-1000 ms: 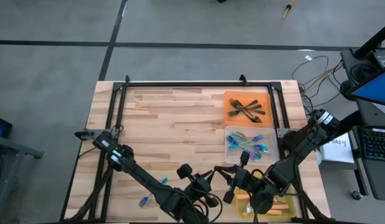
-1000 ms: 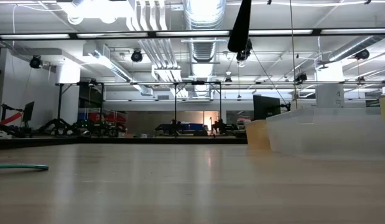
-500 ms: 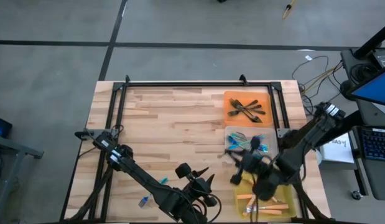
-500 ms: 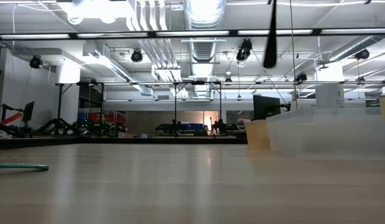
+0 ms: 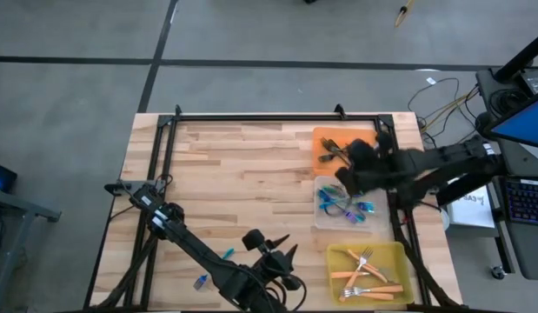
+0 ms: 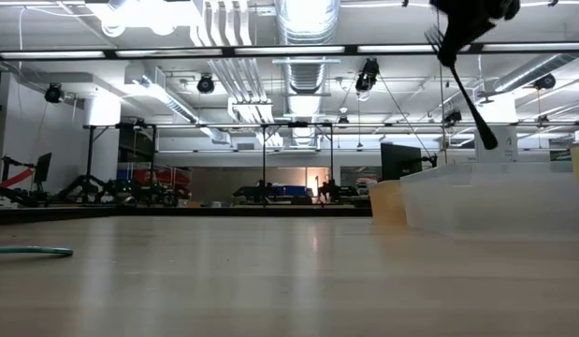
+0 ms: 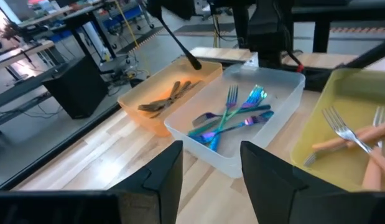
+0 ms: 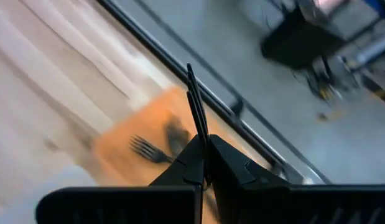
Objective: Sort silverware by color (type)
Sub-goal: Put the black fork into the orange bin, then put the blue fork into the transparent bin
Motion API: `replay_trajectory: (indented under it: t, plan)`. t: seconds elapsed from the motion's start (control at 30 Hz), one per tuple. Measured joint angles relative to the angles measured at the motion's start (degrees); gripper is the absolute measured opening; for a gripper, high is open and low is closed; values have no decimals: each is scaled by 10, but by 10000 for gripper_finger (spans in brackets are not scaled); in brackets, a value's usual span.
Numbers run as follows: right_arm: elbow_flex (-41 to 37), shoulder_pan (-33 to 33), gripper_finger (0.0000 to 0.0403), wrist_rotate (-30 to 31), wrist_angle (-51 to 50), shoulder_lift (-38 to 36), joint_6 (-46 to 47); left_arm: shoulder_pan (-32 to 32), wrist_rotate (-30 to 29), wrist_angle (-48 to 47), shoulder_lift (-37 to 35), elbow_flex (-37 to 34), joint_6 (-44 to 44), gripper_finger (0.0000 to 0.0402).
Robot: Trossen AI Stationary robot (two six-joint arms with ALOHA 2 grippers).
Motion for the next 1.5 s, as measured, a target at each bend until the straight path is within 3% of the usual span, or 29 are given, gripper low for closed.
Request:
replay_trajectory:
  t: [0.33, 0.5, 0.77, 0.87, 1.07, 1.23, 1.37, 1.5]
  plan:
    - [-1, -257, 8, -105, 24, 55, -202, -1, -12, -44, -3, 0, -47, 142]
    - [-1, -321, 8, -164, 79, 113, -282, -4, -8, -61, -3, 0, -71, 142]
    - [-1, -334, 9, -170, 81, 203, -323, -12, 9, -69, -3, 0, -78, 142]
    - [-1, -334, 11, -170, 82, 213, -323, -14, 47, -90, -5, 0, -110, 142]
    - [-1, -330, 36, -170, 88, 190, -319, -19, 83, -174, -5, 0, -216, 142]
    - [-1, -330, 67, -184, 90, 147, -311, -27, 112, -200, -5, 0, -239, 142]
    - [-1, -326, 88, -252, 91, 106, -281, -38, 221, -237, -5, 0, -238, 142]
    - [-2, -306, 97, -399, 107, 71, -250, -59, 353, -254, -5, -2, -224, 142]
